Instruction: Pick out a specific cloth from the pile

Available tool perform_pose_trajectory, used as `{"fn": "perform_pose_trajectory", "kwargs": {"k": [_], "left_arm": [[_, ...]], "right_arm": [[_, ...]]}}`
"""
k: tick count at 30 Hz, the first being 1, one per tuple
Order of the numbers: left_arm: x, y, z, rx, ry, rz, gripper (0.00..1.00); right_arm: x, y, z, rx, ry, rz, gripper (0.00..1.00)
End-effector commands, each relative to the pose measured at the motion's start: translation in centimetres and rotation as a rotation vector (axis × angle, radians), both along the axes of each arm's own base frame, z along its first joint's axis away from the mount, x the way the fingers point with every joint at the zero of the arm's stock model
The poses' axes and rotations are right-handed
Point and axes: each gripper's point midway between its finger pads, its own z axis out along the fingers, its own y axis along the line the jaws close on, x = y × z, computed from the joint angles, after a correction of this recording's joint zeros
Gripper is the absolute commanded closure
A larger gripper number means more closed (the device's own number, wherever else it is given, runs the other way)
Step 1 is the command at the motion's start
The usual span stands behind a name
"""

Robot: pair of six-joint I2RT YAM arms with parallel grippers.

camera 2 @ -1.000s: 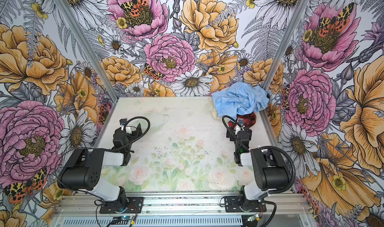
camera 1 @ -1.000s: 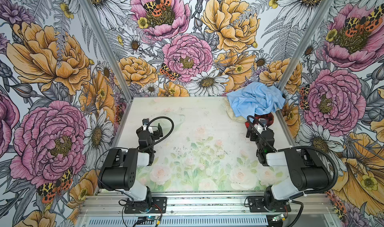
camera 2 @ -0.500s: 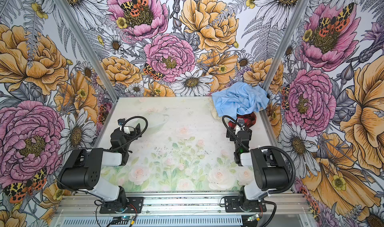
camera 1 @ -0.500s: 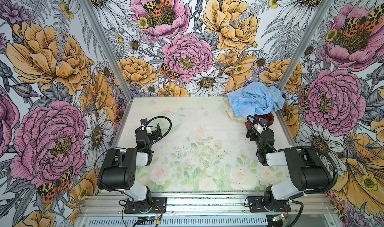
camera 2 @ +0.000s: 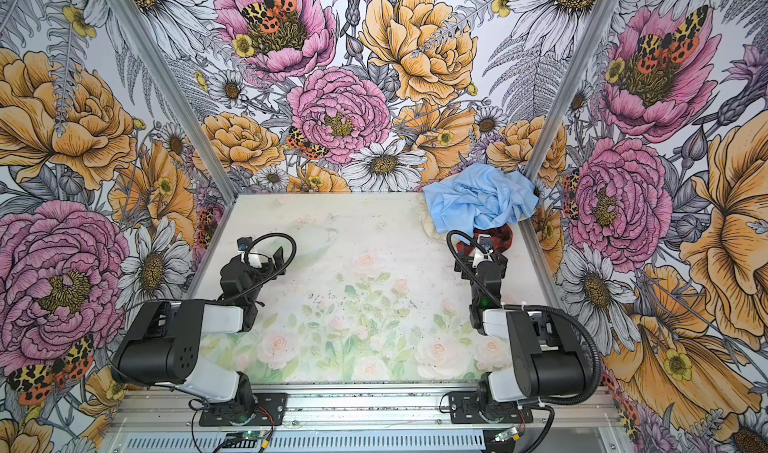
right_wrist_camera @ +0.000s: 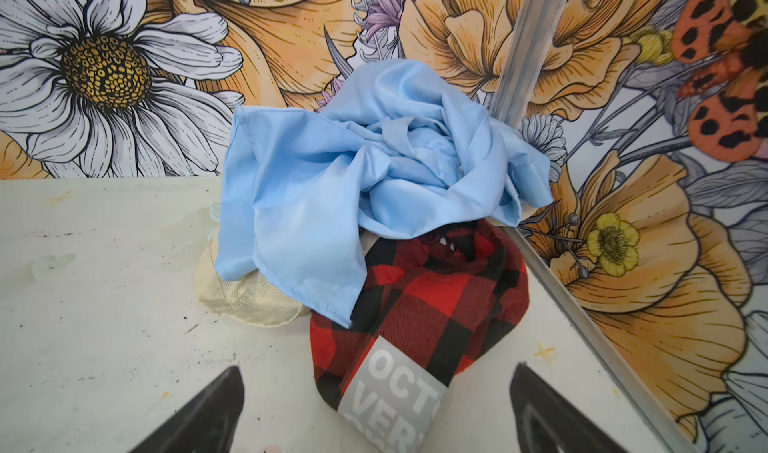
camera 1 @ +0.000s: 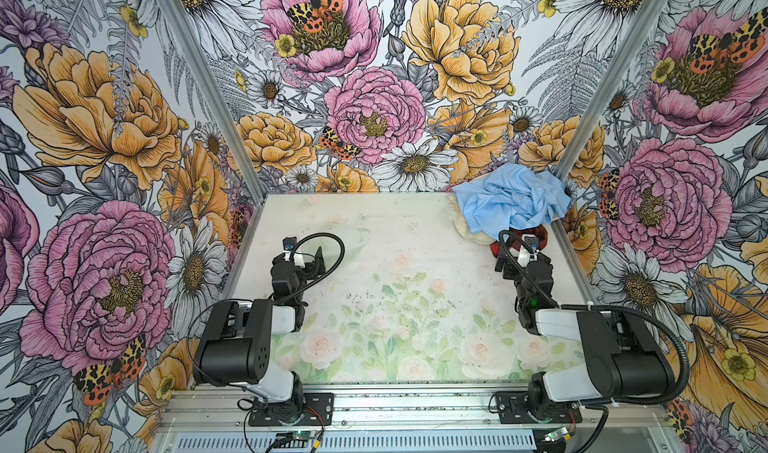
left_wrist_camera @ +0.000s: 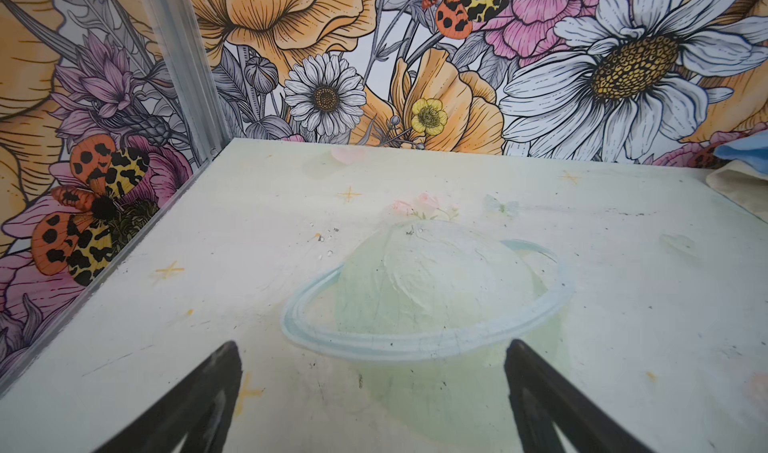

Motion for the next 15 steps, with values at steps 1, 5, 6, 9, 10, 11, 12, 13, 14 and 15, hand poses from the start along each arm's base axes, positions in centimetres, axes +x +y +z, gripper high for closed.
{"fn": "perform_pose_trajectory", "kwargs": {"k": [1,5,6,9,10,11,12,13,14,15], "left_arm": [[-1.0,-1.9,3.0,0.074,-0.063,-0.056,0.01],[-3.0,-8.2,4.8,0.264,-0.096,-0.190,0.01],[-3.6,-10.2,5.3,0.267,-0.109,-0.250,0.01],[-5.3,-15.5,6.3,0.274,-0.139,-0.418,0.01],[-5.7,-17.3,6.3,0.265,-0.130,-0.479,0.01],[-6.3,-19.4,6.3,0.240,-0.112,-0.560,0.01],[-7.1,-21.4,6.0,0.225,-0.095,-0.650,0.01],[-8.1,-23.9,5.7,0.212,-0.083,-0.758,0.01],[-9.2,-26.2,5.2,0.205,-0.069,-0.862,0.01],[-10.1,-28.0,4.9,0.194,-0.061,-0.949,0.01]], "right_arm": [[-0.9,-0.8,1.0,0.003,-0.022,-0.062,0.00],[-2.2,-3.5,1.7,0.044,-0.032,-0.241,0.00],[-2.3,-4.0,1.7,0.060,-0.016,-0.272,0.00],[-1.9,-4.7,0.4,0.122,0.069,-0.309,0.00],[-1.5,-4.5,-0.2,0.148,0.099,-0.295,0.01],[-1.1,-4.3,-0.8,0.172,0.127,-0.284,0.01],[-0.9,-4.3,-1.3,0.185,0.151,-0.290,0.01],[-0.6,-4.3,-1.9,0.195,0.177,-0.292,0.01],[-0.4,-4.3,-2.4,0.193,0.205,-0.296,0.01],[-0.3,-4.5,-2.5,0.196,0.219,-0.313,0.01]]}}
